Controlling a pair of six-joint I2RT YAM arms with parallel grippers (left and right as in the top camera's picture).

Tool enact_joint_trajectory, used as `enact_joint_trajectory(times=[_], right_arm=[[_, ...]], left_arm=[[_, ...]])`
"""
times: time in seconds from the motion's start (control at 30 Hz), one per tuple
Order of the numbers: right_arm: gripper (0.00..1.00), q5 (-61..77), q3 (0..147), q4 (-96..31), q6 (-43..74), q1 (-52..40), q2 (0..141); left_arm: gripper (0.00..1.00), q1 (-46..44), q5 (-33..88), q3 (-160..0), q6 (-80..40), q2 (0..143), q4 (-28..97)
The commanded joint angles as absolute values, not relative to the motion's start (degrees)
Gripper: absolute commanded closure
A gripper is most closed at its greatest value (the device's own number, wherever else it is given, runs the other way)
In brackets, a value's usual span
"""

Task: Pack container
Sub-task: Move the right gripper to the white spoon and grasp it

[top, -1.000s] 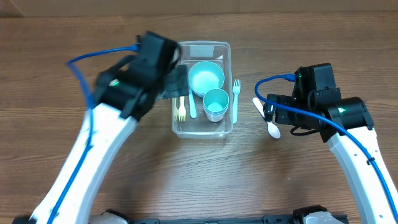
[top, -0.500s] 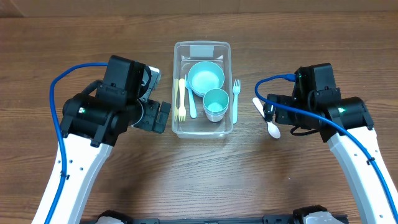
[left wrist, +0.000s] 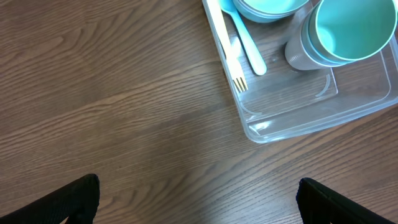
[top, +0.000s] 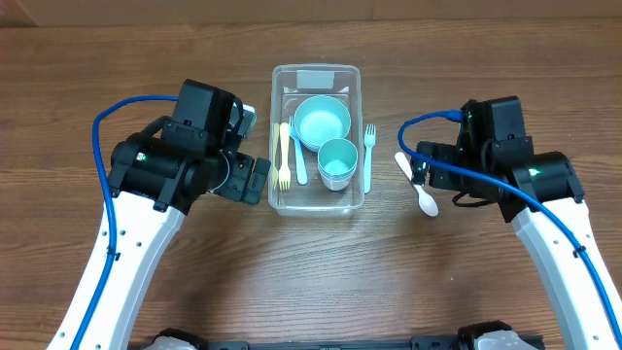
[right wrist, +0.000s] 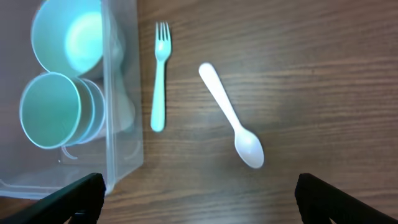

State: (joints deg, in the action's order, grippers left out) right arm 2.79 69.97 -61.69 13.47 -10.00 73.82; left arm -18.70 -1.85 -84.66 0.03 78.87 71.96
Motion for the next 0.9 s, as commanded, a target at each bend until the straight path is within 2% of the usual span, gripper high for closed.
enact_joint_trajectory(times=[0.0,0.13,0.27,0.37,0.43,0.57,0.87], right_arm=[[0.0,3.07,70.13,-60.58,13.47,-9.89,73.41],[0.0,0.89,70.13,-61.67,13.45,-9.89,73.41],[0.0,-11.18,69.91,-61.8,13.47,-9.87,73.63],[0.0,-10.9,65.36,-55.09,12.49,-9.87,75.9],[0.05,-9.82,61.3,-49.32,9.93,-9.89,78.48],[0.09,-7.2,56.8,-42.61,5.5,-9.87,82.76],[0.1,0.54,44.99,-31.86,-2.39,-7.31,85.27]], left_arm=[[0.0,-18.28,-0.54,-84.47,1.13,79.09,71.33],[0.0,-18.28,-0.54,-84.44,1.13,79.09,71.33],[0.0,-18.28,-0.54,-84.47,1.13,79.09,71.33],[0.0,-18.28,-0.54,-84.47,1.13,79.09,71.33],[0.0,-18.28,-0.54,-84.47,1.13,79.09,71.33],[0.0,-18.28,-0.54,-84.44,1.13,79.09,71.33],[0.0,-18.28,-0.54,-84.44,1.13,79.09,71.33]])
